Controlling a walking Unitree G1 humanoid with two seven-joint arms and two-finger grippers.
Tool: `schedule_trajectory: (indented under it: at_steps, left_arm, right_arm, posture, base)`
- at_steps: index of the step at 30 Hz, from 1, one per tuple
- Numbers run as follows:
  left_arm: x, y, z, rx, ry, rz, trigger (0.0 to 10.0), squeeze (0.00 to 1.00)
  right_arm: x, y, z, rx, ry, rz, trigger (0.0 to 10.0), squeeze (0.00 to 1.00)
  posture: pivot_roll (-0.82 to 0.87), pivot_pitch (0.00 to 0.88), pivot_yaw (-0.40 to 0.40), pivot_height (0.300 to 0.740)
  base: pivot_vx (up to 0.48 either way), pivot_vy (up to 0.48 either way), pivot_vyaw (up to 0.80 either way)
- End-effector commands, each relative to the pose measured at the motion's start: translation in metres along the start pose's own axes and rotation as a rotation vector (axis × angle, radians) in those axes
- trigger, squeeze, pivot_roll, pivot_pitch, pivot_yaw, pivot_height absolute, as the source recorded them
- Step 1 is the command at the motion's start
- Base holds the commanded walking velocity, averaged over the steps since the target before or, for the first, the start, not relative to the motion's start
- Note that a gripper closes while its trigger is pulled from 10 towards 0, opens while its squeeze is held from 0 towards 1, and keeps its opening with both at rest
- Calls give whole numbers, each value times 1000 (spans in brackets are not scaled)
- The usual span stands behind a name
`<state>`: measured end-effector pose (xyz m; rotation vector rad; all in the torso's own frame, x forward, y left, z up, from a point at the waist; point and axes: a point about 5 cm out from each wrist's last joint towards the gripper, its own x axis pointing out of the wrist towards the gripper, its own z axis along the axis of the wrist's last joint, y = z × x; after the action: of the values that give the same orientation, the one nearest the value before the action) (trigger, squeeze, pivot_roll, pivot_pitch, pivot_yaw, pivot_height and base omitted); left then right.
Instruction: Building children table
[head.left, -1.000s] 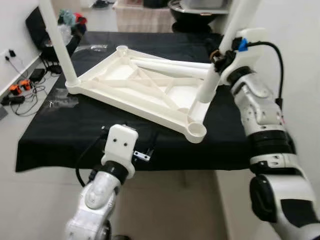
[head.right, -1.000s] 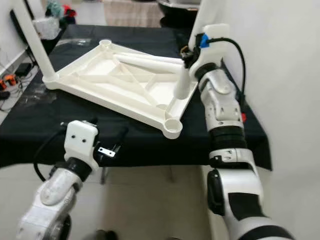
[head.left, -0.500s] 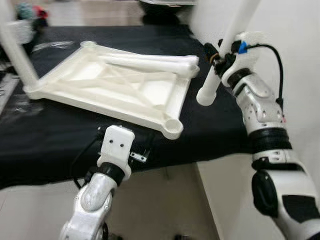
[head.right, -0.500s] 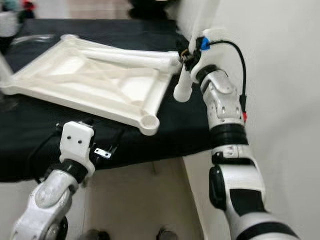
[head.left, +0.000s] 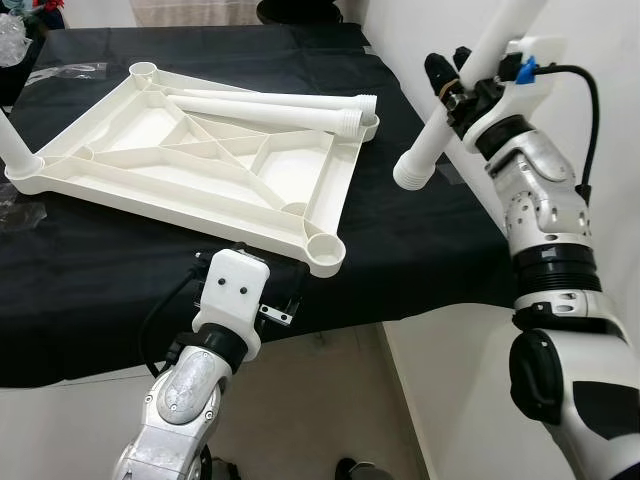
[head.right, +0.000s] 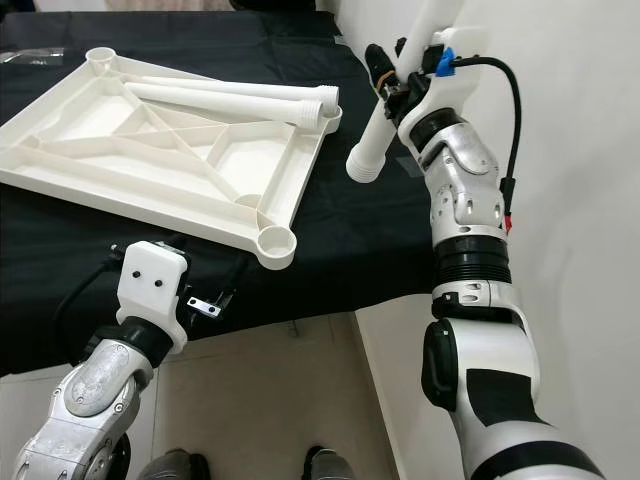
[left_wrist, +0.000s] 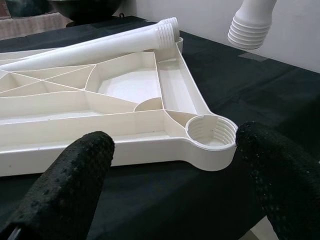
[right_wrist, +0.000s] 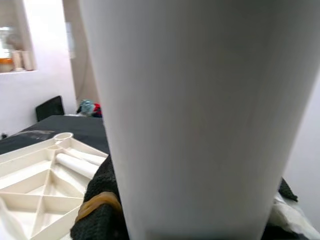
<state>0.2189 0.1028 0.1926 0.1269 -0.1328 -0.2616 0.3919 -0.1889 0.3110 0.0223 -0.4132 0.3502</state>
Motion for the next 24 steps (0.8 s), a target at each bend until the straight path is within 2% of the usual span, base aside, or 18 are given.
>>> schedule_trajectory:
  at_steps: [1, 4, 6, 8, 9, 11, 14, 16, 18, 21, 24]
  left_arm:
    - [-1, -1, 0, 4, 7, -14, 10000, 0]
    - [-2, 1, 0, 1, 6, -21, 10000, 0]
    - [-2, 1, 0, 1, 6, -21, 10000, 0]
    - [-5, 0, -2, -4, 18, -22, 10000, 0]
    - [-5, 0, -2, -4, 18, -22, 10000, 0]
    - [-6, -1, -3, -5, 22, -24, 10000, 0]
    - [-5, -1, -3, -5, 19, -24, 10000, 0]
    - [-3, -1, -1, -3, 11, -22, 10000, 0]
    - [-3, -1, -1, -3, 11, -22, 10000, 0]
    - [-1, 1, 0, -1, 4, -21, 10000, 0]
    - [-1, 0, 0, -2, 4, -28, 10000, 0]
  right_arm:
    - [5, 6, 6, -22, -20, 44, 10000, 0]
    - [7, 21, 5, 25, 28, 254, 10000, 0]
    - [7, 21, 5, 25, 28, 254, 10000, 0]
    - [3, 28, 7, 55, 39, 377, 10000, 0]
    - [3, 28, 7, 55, 39, 377, 10000, 0]
    - [-1, 34, 10, 56, 28, 466, 10000, 0]
    - [-2, 36, 13, 59, 22, 500, 10000, 0]
    - [-4, 41, 19, 83, 11, 580, 10000, 0]
    - [-4, 41, 19, 83, 11, 580, 10000, 0]
    - [-11, 44, 20, 99, 42, 711, 10000, 0]
    - [-12, 45, 19, 100, 61, 743, 10000, 0]
  posture:
    - [18, 142, -76, 740]
    - [17, 153, -82, 740]
    - [17, 153, -82, 740]
    - [14, 158, -82, 740]
    - [14, 158, -82, 740]
    - [13, 156, -82, 740]
    - [13, 155, -82, 740]
    - [18, 161, -82, 740]
    - [18, 161, -82, 740]
    - [13, 152, -83, 740]
    - [6, 160, -81, 740]
  base:
    - [0, 0, 0]
    - [0, 0, 0]
    - [0, 0, 0]
    - [0, 0, 0]
    - [0, 0, 0]
    - [0, 0, 0]
    - [0, 0, 0]
    - [0, 0, 0]
    - [0, 0, 0]
    - [0, 0, 0]
    - [0, 0, 0]
